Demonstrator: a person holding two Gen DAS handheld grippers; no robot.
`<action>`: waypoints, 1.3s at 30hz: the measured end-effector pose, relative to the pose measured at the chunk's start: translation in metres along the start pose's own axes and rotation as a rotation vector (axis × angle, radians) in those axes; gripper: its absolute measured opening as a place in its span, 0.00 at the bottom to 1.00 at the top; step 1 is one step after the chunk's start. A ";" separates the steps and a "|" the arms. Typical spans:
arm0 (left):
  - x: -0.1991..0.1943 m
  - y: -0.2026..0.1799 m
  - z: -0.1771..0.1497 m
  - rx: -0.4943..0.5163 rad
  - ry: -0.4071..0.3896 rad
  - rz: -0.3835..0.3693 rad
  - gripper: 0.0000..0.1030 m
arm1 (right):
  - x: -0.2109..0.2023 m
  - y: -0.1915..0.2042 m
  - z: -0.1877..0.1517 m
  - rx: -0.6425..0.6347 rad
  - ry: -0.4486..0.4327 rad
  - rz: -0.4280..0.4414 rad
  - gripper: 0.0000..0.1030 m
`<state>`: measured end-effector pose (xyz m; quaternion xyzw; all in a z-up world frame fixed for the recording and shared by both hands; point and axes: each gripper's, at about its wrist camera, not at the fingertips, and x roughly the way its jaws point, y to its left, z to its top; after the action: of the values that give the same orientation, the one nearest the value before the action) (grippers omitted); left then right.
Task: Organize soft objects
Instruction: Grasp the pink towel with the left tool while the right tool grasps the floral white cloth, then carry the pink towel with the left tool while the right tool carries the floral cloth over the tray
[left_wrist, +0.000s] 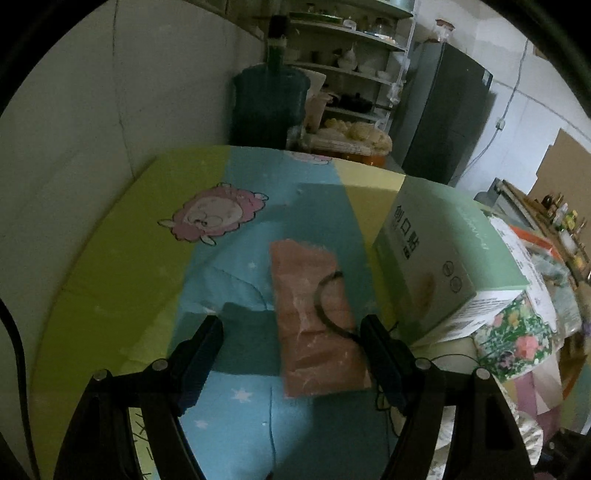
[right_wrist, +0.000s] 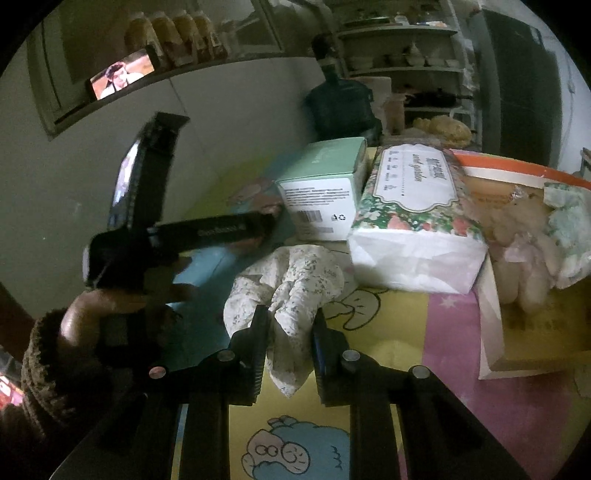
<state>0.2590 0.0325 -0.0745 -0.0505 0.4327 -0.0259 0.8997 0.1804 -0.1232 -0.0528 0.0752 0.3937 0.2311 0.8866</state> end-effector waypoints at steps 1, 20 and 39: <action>0.001 -0.001 0.000 0.001 0.004 0.001 0.74 | -0.001 0.001 -0.001 0.002 -0.001 0.003 0.22; -0.037 0.016 -0.007 -0.042 -0.097 -0.049 0.39 | -0.017 0.000 -0.005 -0.004 -0.037 0.029 0.22; -0.124 -0.020 -0.012 0.019 -0.304 -0.134 0.39 | -0.051 0.006 0.002 -0.016 -0.124 0.018 0.22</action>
<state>0.1717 0.0232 0.0162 -0.0740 0.2872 -0.0819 0.9515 0.1498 -0.1421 -0.0156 0.0855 0.3352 0.2369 0.9078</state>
